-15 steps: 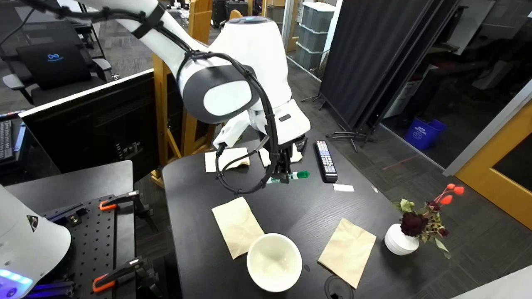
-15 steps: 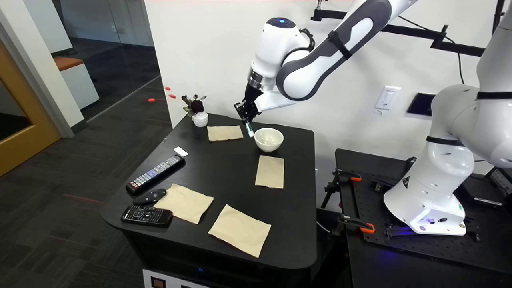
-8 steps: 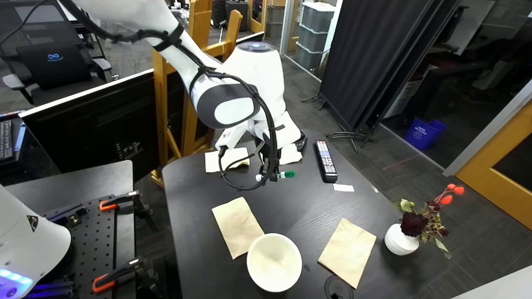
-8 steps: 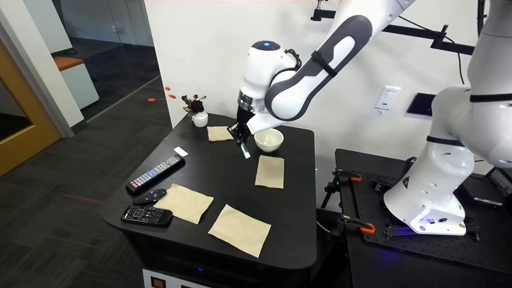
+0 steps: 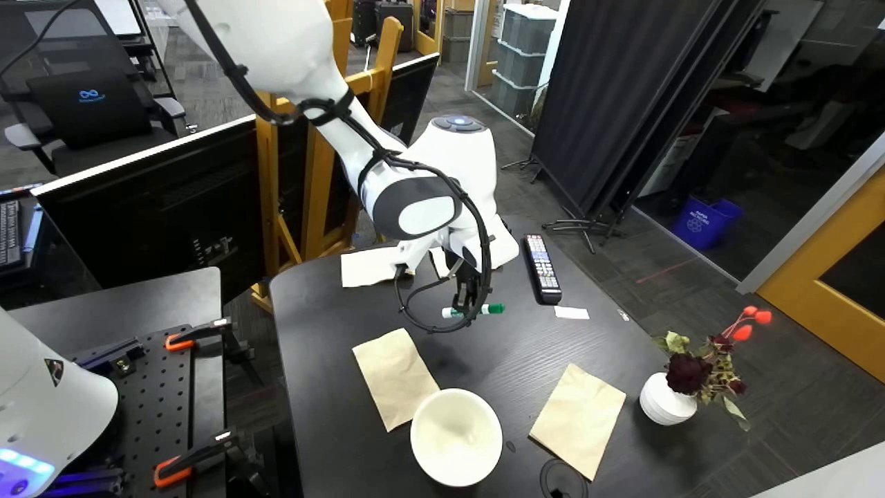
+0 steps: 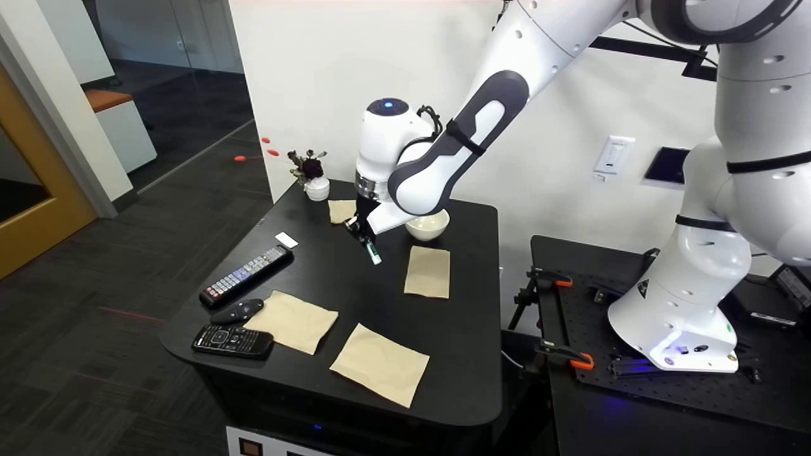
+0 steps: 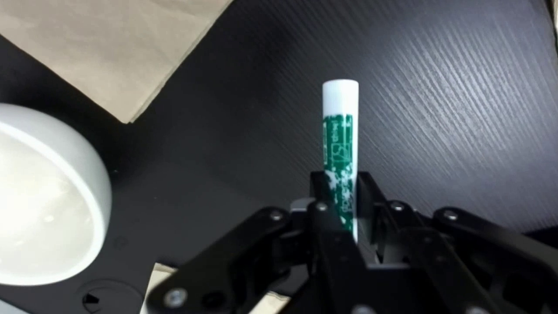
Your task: Take the green marker out of the white bowl and put it on the table
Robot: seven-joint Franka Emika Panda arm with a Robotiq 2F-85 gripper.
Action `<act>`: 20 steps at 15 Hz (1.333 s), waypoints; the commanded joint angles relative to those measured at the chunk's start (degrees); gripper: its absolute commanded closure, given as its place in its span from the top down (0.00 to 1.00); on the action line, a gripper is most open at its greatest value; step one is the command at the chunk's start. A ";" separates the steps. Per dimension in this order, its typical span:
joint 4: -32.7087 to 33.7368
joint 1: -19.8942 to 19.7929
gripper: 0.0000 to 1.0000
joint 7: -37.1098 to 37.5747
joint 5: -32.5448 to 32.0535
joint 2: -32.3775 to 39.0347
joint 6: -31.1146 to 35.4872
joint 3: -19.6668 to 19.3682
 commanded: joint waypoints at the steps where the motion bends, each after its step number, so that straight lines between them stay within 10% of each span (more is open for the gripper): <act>1: 5.86 2.68 0.05 3.14 1.13 5.37 0.75 -2.44; 6: 9.23 5.07 0.06 5.70 0.80 9.43 2.32 -4.73; 7: 9.58 5.16 0.45 5.39 0.88 9.72 1.80 -4.66; 15: 10.13 6.46 0.96 5.31 0.80 9.99 2.12 -5.48; 20: 9.69 6.03 1.00 4.02 0.76 9.77 1.43 -4.85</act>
